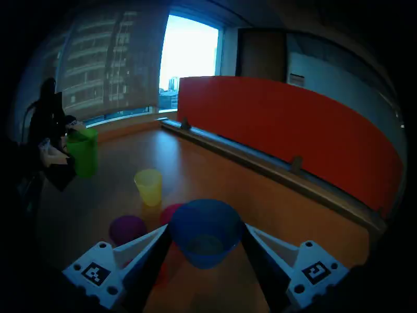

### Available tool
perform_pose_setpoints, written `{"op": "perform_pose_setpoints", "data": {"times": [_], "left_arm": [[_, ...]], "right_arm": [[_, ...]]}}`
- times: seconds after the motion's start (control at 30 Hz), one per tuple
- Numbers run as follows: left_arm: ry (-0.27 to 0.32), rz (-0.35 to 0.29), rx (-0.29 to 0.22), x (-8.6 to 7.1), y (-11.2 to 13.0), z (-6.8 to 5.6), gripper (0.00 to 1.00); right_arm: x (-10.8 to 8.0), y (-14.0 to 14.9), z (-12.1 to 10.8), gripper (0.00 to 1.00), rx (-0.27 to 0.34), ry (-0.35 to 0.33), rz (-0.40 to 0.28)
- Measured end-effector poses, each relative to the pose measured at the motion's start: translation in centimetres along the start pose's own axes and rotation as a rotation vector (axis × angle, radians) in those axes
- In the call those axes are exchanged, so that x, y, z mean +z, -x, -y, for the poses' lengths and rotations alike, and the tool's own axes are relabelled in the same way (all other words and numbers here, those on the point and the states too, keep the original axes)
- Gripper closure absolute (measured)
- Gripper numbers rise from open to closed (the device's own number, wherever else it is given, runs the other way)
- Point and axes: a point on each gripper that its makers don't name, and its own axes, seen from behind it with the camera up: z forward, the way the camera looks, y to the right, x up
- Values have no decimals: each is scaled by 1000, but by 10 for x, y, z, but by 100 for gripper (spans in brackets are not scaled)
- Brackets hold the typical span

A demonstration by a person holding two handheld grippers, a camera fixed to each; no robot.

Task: Pour water

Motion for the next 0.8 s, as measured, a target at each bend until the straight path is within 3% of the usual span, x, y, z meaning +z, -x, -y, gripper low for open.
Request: {"op": "perform_pose_setpoints", "data": {"times": [0.2, 0.5, 0.8], "left_arm": [[9, 2, -7, 4, 4, -5, 17], [18, -57, -34, 4, -7, -12, 17], [15, -95, -26, 0, -16, -15, 18]], "right_arm": [[-7, -16, 6, 8, -4, 0, -47], [-16, -41, 17, 8, -16, -6, -111], [-24, -61, 24, 8, -28, -15, -157]]}}
